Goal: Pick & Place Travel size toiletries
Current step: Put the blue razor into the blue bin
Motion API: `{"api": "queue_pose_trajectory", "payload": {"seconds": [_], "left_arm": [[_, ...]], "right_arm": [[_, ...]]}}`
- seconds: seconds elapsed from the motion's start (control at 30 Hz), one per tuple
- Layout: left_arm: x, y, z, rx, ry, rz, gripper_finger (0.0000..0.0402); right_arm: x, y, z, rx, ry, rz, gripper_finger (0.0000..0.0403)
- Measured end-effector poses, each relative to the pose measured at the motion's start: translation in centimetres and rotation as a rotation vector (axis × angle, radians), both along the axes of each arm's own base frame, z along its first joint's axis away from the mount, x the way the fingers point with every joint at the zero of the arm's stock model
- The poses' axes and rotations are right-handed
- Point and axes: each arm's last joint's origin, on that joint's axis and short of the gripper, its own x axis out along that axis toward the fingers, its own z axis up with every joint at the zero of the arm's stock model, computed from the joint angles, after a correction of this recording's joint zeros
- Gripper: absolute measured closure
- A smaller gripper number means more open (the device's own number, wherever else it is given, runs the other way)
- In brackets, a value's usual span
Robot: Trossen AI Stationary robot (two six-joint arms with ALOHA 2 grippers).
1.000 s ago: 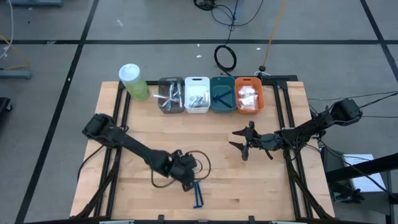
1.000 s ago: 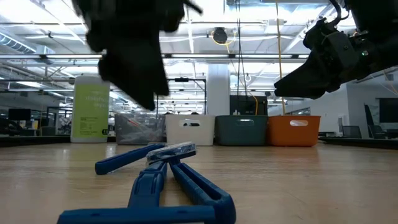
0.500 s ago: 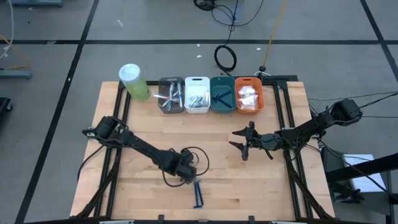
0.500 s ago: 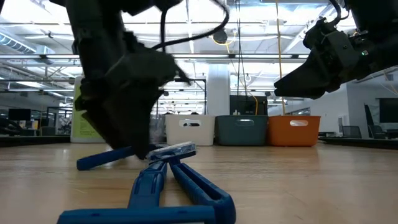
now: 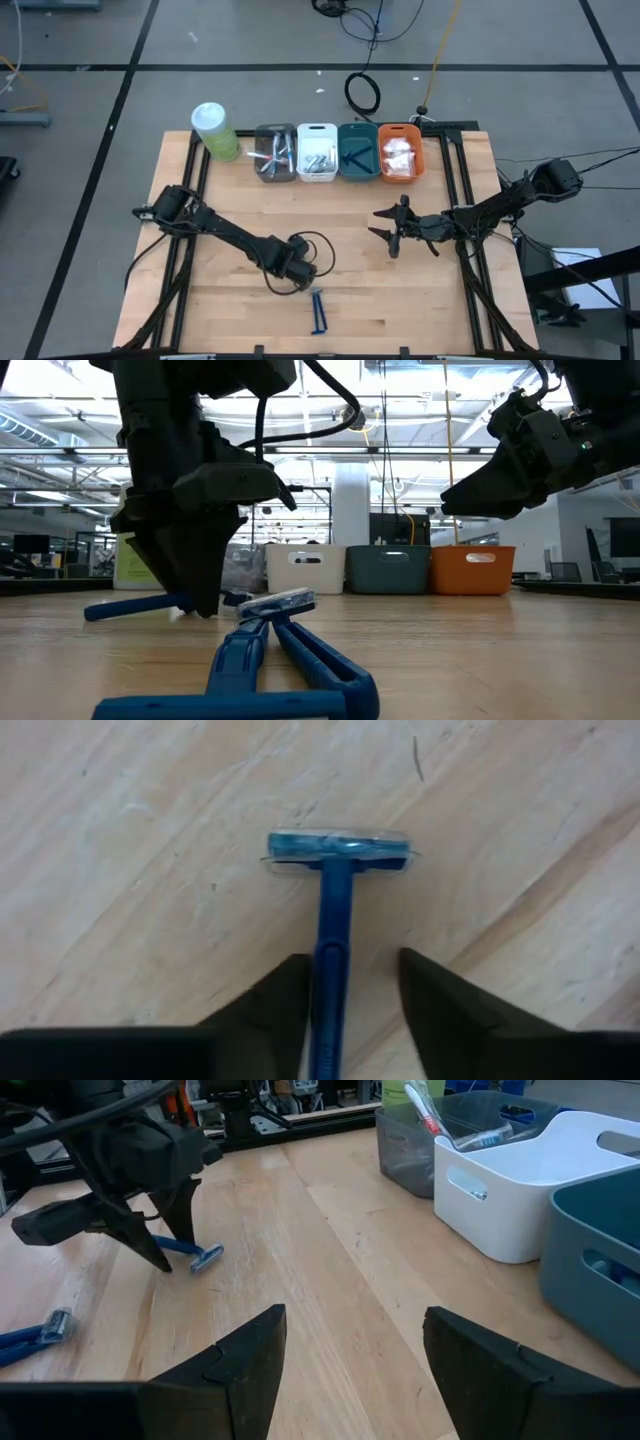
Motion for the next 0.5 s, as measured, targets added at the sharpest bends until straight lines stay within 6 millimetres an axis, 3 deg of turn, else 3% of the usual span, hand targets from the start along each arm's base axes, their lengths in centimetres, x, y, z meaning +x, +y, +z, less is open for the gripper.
{"api": "queue_pose_trajectory", "payload": {"seconds": [0.27, 0.37, 0.5], "left_arm": [[0.4, 1.1, 0.6, 0.007, -0.014, -0.073, 0.0381], [0.7, 1.8, 1.6, 0.023, -0.071, -0.110, 0.0385], [1.5, 2.7, 5.4, 0.076, -0.289, -0.193, 0.0367]], "right_arm": [[0.0, 0.0, 0.0, 0.000, 0.000, 0.000, 0.0179], [0.0, 0.0, 0.0, 0.000, -0.001, 0.000, 0.0179], [0.0, 0.0, 0.0, 0.000, -0.001, 0.000, 0.0179]]}}
